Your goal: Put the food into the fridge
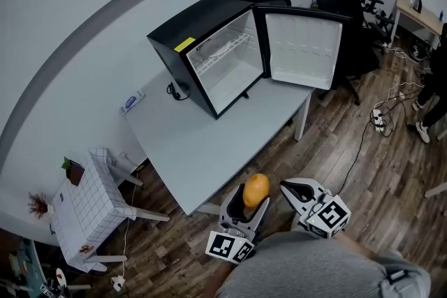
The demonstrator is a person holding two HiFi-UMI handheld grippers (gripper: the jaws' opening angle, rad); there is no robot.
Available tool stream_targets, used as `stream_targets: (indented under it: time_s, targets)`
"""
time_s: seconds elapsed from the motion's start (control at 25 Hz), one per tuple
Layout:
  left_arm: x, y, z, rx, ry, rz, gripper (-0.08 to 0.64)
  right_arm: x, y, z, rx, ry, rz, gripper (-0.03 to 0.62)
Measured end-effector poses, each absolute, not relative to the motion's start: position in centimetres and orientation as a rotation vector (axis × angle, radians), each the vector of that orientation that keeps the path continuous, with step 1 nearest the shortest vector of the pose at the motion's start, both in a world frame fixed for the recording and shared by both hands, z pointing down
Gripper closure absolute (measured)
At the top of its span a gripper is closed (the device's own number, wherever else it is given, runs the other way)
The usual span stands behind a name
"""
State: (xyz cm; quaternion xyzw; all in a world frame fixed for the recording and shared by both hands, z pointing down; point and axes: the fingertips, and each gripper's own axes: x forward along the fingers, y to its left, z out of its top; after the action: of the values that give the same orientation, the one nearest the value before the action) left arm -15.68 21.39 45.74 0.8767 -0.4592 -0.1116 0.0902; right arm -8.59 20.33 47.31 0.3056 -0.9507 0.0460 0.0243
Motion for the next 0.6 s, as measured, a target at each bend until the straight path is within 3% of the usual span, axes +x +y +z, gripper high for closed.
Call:
stream_targets:
  time_s: [0.6]
  targets:
    - [-10.8, 7.5, 43.4, 2.612, -1.474, -0.377, 0.232, -4.2, 4.2, 45.3, 0.887, -2.980, 0.086, 0.580]
